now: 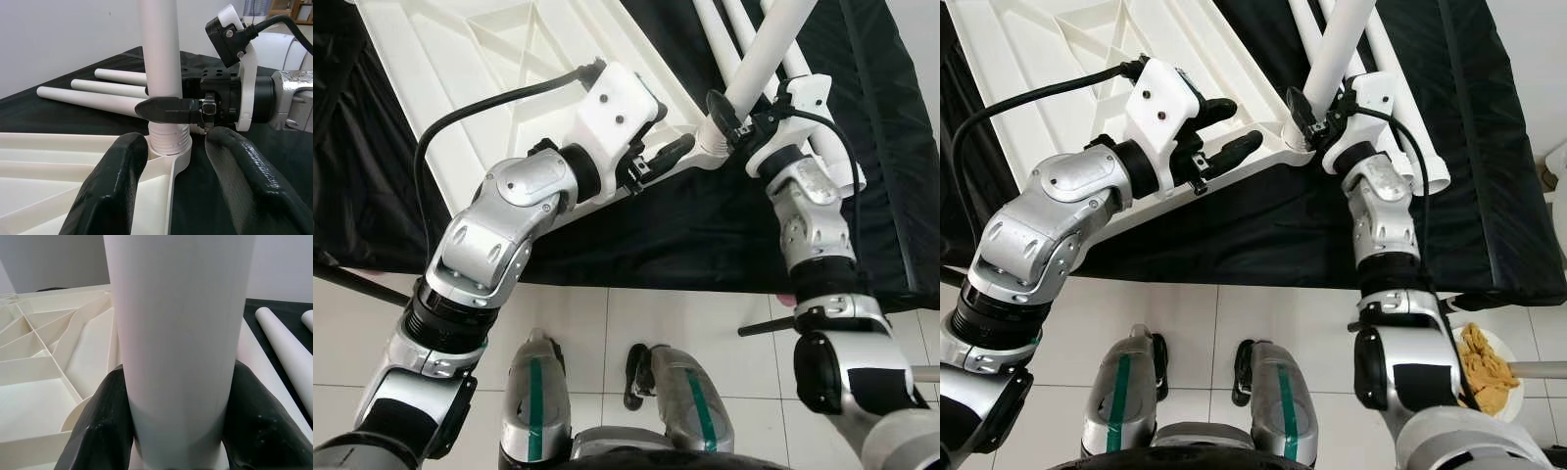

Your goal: Building children table

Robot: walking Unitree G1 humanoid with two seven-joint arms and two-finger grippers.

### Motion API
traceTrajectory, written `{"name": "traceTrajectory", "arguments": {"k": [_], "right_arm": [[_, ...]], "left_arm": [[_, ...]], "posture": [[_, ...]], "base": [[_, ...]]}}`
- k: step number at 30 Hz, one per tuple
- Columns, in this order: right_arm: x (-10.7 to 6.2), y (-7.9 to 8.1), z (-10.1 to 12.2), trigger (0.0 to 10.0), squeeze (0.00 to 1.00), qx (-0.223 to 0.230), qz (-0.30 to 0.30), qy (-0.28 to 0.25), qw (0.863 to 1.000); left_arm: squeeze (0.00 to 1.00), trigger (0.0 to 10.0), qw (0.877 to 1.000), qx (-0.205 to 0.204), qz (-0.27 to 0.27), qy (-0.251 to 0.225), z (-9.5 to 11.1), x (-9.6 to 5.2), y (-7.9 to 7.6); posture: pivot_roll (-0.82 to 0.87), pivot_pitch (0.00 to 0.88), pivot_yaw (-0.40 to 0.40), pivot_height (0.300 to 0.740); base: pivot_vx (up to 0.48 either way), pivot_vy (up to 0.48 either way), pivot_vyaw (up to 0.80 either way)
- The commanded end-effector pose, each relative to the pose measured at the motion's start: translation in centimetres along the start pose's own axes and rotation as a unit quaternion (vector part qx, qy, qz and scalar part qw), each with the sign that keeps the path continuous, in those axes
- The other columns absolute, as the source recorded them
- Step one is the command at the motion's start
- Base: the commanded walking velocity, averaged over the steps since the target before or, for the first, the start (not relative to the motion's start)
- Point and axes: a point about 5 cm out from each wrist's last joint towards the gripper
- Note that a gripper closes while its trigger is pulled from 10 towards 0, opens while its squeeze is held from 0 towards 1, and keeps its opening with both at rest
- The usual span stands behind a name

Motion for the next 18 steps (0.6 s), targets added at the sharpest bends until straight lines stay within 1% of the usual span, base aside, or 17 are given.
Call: {"name": "traceTrajectory", "arguments": {"k": [1, 3, 10, 12, 18], "right_arm": [[-0.48, -0.37, -0.82, 10.0, 0.00, 0.010, -0.039, 0.009, 0.999], [-0.52, -0.33, -0.85, 10.0, 0.00, 0.010, -0.045, 0.008, 0.999], [-0.76, -0.21, -1.07, 10.0, 0.00, 0.014, -0.093, -0.003, 0.996], [-0.76, -0.21, -1.07, 10.0, 0.00, 0.014, -0.093, -0.003, 0.996], [-1.00, -0.09, -1.05, 10.0, 0.00, 0.009, -0.140, -0.015, 0.990]], "left_arm": [[0.00, 10.0, 1.000, 0.009, -0.002, -0.008, 0.37, -0.09, -0.12], [0.00, 10.0, 1.000, 0.009, -0.002, -0.008, 0.37, -0.09, -0.13], [0.00, 10.0, 1.000, 0.009, -0.003, -0.009, 0.41, -0.10, -0.15], [0.00, 10.0, 1.000, 0.009, -0.003, -0.009, 0.41, -0.10, -0.15], [0.00, 10.0, 1.000, 0.010, -0.003, -0.011, 0.44, -0.06, -0.13]], "posture": [[0.11, 0.092, -0.072, 0.740], [0.11, 0.092, -0.072, 0.740], [0.10, 0.092, -0.071, 0.740], [0.10, 0.092, -0.071, 0.740], [0.10, 0.092, -0.072, 0.740]], "base": [[0.000, 0.000, 0.00], [0.000, 0.000, 0.00], [0.000, 0.000, 0.00], [0.000, 0.000, 0.00], [0.000, 0.000, 0.00]]}}
Point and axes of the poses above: a point about 5 cm out from each wrist's last joint towards the gripper, its own x axis pointing out of the wrist towards the gripper, its own z axis along the axis of the wrist's last joint, y = z × x, and after that the axes turned 15 degrees about x, right-handed
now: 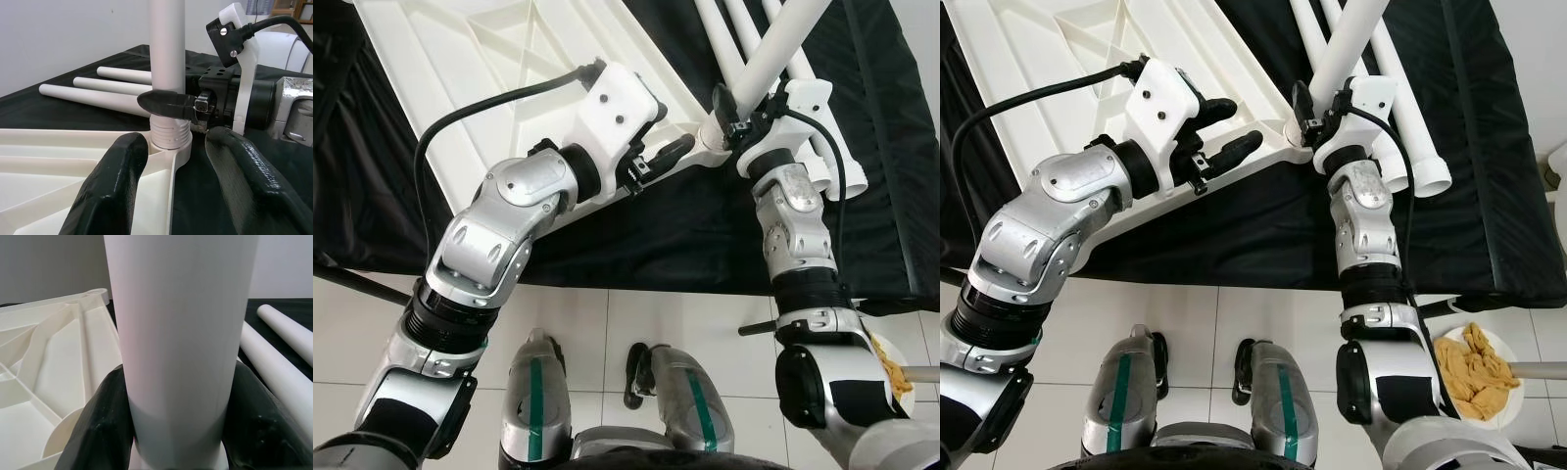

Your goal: Building children table

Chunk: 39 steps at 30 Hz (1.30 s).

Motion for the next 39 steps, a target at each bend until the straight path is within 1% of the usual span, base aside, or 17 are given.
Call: {"name": "traceTrajectory", "arguments": {"k": [1, 9, 11, 14, 16, 18, 19, 21, 24, 26, 28, 32, 36, 39], "right_arm": [[-0.7, -1.2, -0.9, 10.0, 0.00, -0.005, -0.046, 0.022, 0.999], [-0.8, -0.9, -1.4, 10.0, 0.00, -0.007, -0.075, 0.023, 0.997], [-0.9, -0.7, -1.5, 10.0, 0.00, -0.011, -0.097, 0.022, 0.995], [-0.9, -0.6, -1.7, 10.0, 0.00, -0.008, -0.109, 0.023, 0.994], [-0.9, -0.4, -1.9, 10.0, 0.00, -0.010, -0.131, 0.022, 0.991], [-0.9, -0.4, -1.9, 10.0, 0.00, -0.010, -0.131, 0.022, 0.991], [-0.9, -0.3, -2.0, 10.0, 0.00, -0.014, -0.146, 0.020, 0.989], [-0.9, -0.3, -2.0, 10.0, 0.00, -0.014, -0.146, 0.020, 0.989], [-0.8, -0.4, -2.6, 10.0, 0.00, -0.023, -0.214, 0.019, 0.976], [-0.8, -0.4, -2.6, 10.0, 0.00, -0.023, -0.214, 0.019, 0.976], [-0.7, -0.4, -2.9, 10.0, 0.00, -0.026, -0.231, 0.023, 0.972], [-0.7, 0.0, -3.2, 10.0, 0.00, -0.025, -0.242, 0.024, 0.970], [-0.6, 0.2, -3.3, 10.0, 0.00, -0.024, -0.240, 0.025, 0.970], [-0.6, 0.1, -3.2, 10.0, 0.00, -0.025, -0.248, 0.023, 0.968]], "left_arm": [[0.00, 10.0, 1.000, 0.010, -0.003, -0.011, 0.5, -0.1, -0.1], [0.00, 10.0, 1.000, 0.011, -0.002, -0.012, 0.5, 0.0, -0.1], [0.00, 10.0, 1.000, 0.011, -0.001, -0.012, 0.5, 0.0, -0.1], [0.00, 10.0, 1.000, 0.012, -0.001, -0.013, 0.5, 0.0, -0.1], [0.00, 10.0, 1.000, 0.012, -0.001, -0.013, 0.5, 0.0, -0.1], [0.00, 10.0, 1.000, 0.012, -0.001, -0.013, 0.5, 0.0, -0.1], [0.00, 10.0, 1.000, 0.012, 0.000, -0.013, 0.5, 0.0, 0.0], [0.00, 10.0, 1.000, 0.012, 0.000, -0.013, 0.5, 0.0, 0.0], [0.00, 10.0, 1.000, 0.012, 0.000, -0.014, 0.6, 0.0, -0.1], [0.00, 10.0, 1.000, 0.012, 0.000, -0.014, 0.6, 0.0, -0.1], [0.00, 10.0, 1.000, 0.012, 0.000, -0.014, 0.6, 0.1, -0.1], [0.00, 10.0, 1.000, 0.012, 0.001, -0.014, 0.6, 0.1, -0.1], [0.00, 10.0, 1.000, 0.011, 0.001, -0.014, 0.6, 0.0, -0.2], [0.00, 10.0, 1.000, 0.011, 0.002, -0.013, 0.6, 0.0, -0.1]], "posture": [[0.10, 0.092, -0.072, 0.740], [0.10, 0.088, -0.073, 0.740], [0.11, 0.087, -0.074, 0.740], [0.11, 0.088, -0.075, 0.740], [0.11, 0.088, -0.075, 0.740], [0.11, 0.088, -0.075, 0.740], [0.11, 0.088, -0.075, 0.740], [0.11, 0.088, -0.075, 0.740], [0.11, 0.088, -0.077, 0.740], [0.11, 0.088, -0.077, 0.740], [0.11, 0.088, -0.079, 0.740], [0.11, 0.088, -0.080, 0.740], [0.12, 0.088, -0.082, 0.740], [0.12, 0.087, -0.082, 0.740]], "base": [[0.000, 0.000, 0.00], [0.000, 0.000, 0.00], [0.000, 0.000, 0.00], [0.000, 0.000, 0.00], [0.000, 0.000, 0.00], [0.000, 0.000, 0.00], [0.000, 0.000, 0.00], [0.000, 0.000, 0.00], [0.000, 0.000, 0.00], [0.000, 0.000, 0.00], [0.000, 0.000, 0.00], [0.000, 0.000, 0.00], [0.000, 0.000, 0.00], [0.000, 0.000, 0.00]]}}
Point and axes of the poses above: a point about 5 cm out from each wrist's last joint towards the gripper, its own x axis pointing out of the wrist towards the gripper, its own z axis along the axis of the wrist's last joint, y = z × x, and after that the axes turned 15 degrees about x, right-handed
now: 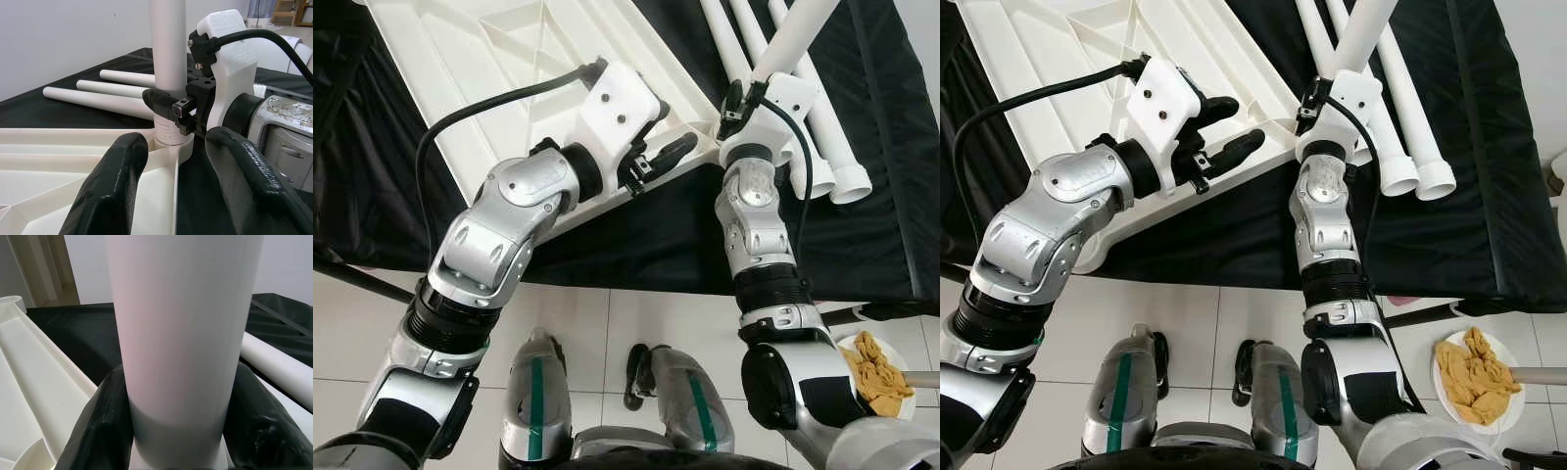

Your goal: Building children table

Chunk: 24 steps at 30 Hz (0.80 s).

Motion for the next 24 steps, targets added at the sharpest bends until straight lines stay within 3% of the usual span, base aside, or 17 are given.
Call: {"name": "traceTrajectory", "arguments": {"k": [1, 11, 17, 24], "right_arm": [[-0.5, -2.3, -2.2, 10.0, 0.00, -0.020, -0.055, 0.049, 0.997], [-0.5, -3.1, -2.2, 10.0, 0.00, -0.010, -0.082, 0.049, 0.995], [-0.3, -3.8, -2.4, 10.0, 0.00, 0.019, -0.114, 0.064, 0.991], [-0.1, -3.7, -2.3, 10.0, 0.00, 0.008, -0.106, 0.061, 0.992]], "left_arm": [[0.00, 10.0, 1.000, 0.010, 0.000, -0.007, 0.4, -0.1, -0.1], [0.00, 10.0, 1.000, 0.012, -0.003, -0.009, 0.4, -0.1, -0.1], [0.00, 10.0, 1.000, 0.011, -0.006, -0.010, 0.5, 0.0, -0.3], [0.00, 10.0, 1.000, 0.011, -0.007, -0.011, 0.5, 0.1, -0.3]], "posture": [[0.12, 0.085, -0.080, 0.740], [0.11, 0.078, -0.076, 0.740], [0.11, 0.074, -0.073, 0.740], [0.12, 0.067, -0.076, 0.740]], "base": [[0.000, 0.000, 0.00], [0.000, 0.000, 0.00], [0.000, 0.000, 0.00], [0.000, 0.000, 0.00]]}}
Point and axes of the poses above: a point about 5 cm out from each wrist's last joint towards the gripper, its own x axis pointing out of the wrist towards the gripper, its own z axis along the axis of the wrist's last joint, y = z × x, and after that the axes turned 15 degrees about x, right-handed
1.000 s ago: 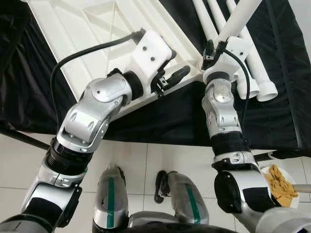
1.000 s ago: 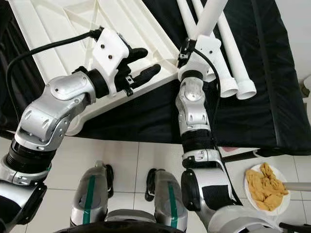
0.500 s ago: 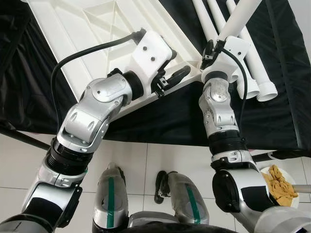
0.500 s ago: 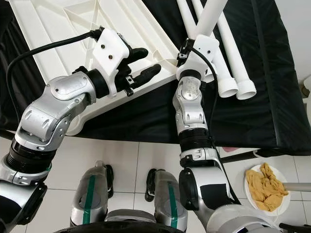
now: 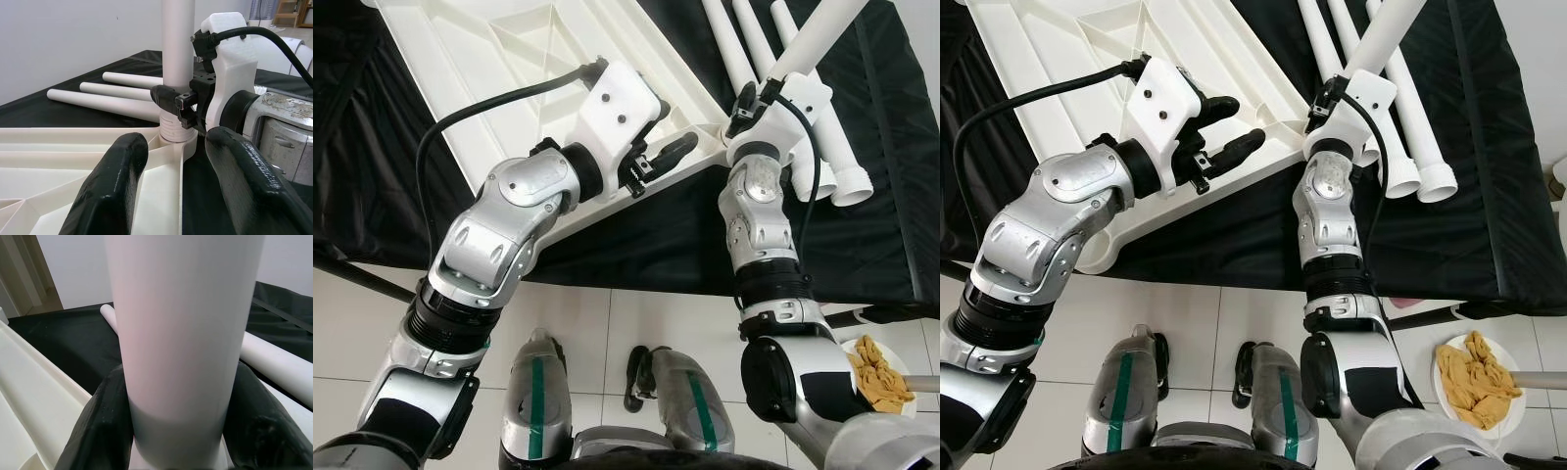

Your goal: Building children table

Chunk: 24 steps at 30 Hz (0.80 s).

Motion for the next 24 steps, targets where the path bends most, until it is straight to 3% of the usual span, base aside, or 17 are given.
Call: {"name": "traceTrajectory", "arguments": {"k": [1, 24], "right_arm": [[-0.4, -3.0, -2.1, 10.0, 0.00, -0.024, -0.061, 0.052, 0.996], [1.2, -2.6, -2.0, 10.0, 0.00, -0.026, -0.043, 0.094, 0.994]], "left_arm": [[0.00, 10.0, 1.000, 0.011, -0.007, -0.009, 0.4, 0.0, -0.3], [0.00, 10.0, 1.000, 0.009, -0.002, -0.008, 0.4, 0.0, -0.3]], "posture": [[0.12, 0.067, -0.076, 0.740], [0.11, 0.080, -0.082, 0.740]], "base": [[0.000, 0.000, 0.00], [0.000, 0.000, 0.00]]}}
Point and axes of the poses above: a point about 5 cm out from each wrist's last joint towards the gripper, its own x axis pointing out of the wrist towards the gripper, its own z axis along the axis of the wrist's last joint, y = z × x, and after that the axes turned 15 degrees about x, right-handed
